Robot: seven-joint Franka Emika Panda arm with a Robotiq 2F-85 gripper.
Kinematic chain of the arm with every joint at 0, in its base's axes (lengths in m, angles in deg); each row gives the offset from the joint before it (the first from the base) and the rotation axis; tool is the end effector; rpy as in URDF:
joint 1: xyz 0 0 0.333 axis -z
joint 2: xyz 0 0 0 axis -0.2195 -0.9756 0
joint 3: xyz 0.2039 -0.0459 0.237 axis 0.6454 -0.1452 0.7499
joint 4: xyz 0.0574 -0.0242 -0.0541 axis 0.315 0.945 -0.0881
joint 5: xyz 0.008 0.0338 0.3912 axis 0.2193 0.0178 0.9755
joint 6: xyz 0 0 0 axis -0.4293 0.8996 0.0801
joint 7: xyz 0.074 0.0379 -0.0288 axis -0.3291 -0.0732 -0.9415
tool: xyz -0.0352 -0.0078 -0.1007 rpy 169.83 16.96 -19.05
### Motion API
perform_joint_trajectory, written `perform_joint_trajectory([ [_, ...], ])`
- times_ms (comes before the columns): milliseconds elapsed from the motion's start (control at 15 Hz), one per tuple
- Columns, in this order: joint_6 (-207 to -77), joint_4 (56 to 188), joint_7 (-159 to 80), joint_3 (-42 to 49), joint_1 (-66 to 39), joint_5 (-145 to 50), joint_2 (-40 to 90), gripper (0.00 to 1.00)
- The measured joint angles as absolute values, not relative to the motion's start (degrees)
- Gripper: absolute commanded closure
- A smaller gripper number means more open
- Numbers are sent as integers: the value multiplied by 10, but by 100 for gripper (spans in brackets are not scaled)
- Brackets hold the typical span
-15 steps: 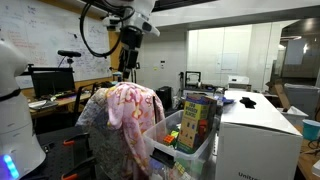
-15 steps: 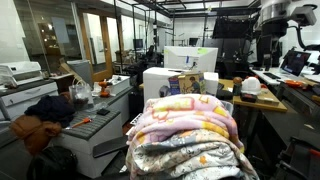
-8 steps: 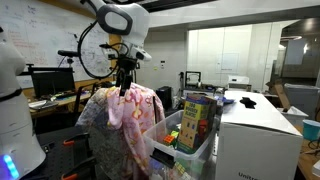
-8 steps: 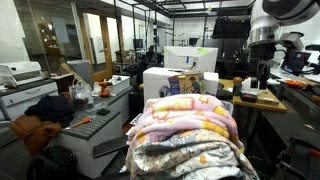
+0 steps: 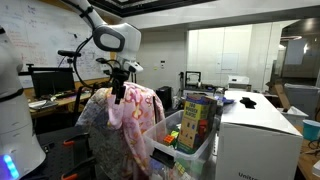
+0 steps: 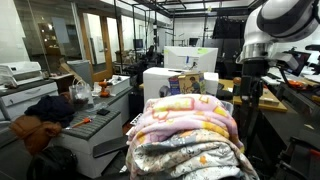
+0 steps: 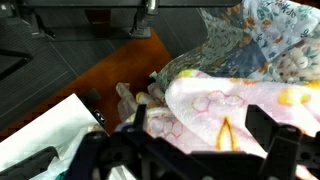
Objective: Put the fleece on the boxes
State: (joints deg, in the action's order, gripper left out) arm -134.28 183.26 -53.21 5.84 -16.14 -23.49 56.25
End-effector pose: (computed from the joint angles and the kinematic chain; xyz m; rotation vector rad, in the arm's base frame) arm 0.3783 0.0234 0.3029 -2.8328 0.0903 0.2689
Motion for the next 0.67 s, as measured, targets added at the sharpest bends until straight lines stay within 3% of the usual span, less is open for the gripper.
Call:
perform_joint_trajectory([
  [667, -1343, 1831, -649, 75, -235, -109, 564, 0],
])
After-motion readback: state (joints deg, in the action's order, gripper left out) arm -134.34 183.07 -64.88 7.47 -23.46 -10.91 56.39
